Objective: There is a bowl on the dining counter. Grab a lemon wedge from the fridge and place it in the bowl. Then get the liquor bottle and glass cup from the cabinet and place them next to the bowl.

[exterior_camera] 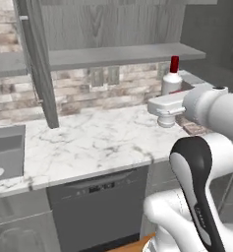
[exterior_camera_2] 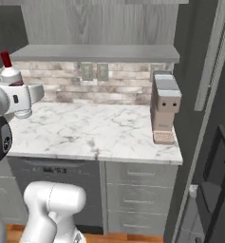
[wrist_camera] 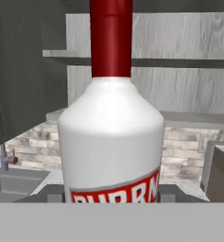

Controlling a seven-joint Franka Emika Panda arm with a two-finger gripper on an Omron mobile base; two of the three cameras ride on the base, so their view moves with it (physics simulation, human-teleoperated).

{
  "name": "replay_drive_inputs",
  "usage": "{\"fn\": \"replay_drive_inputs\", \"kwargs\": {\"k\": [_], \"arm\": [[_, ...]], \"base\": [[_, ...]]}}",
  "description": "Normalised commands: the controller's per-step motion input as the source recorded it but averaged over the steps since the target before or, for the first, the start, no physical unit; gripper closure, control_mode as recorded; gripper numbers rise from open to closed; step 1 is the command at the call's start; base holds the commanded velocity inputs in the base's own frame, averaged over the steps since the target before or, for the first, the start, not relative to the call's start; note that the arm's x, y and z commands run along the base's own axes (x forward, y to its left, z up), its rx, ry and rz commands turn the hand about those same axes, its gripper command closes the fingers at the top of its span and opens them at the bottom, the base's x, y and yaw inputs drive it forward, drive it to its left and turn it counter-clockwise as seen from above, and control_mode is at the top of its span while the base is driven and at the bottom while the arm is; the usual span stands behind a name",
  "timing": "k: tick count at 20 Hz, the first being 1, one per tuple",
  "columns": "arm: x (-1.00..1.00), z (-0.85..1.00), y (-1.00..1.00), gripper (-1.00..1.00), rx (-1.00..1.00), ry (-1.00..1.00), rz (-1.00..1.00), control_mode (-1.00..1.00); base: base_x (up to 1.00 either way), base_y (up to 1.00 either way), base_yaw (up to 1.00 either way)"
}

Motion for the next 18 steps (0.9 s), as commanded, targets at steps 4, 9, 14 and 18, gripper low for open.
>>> {"fn": "replay_drive_inputs", "kwargs": {"k": [4, 9, 14, 18], "arm": [[0.0, 0.0, 0.0, 1.0, 0.0, 0.0, 0.0, 1.0], [0.0, 0.0, 0.0, 1.0, 0.0, 0.0, 0.0, 1.0], [0.0, 0.0, 0.0, 1.0, 0.0, 0.0, 0.0, 1.0], [0.0, 0.0, 0.0, 1.0, 0.0, 0.0, 0.0, 1.0]], "base": [[-1.0, -0.43, -0.46], [-0.96, -0.33, -0.58], [-0.76, -0.31, -0.64], [-0.49, -0.36, -0.69]]}}
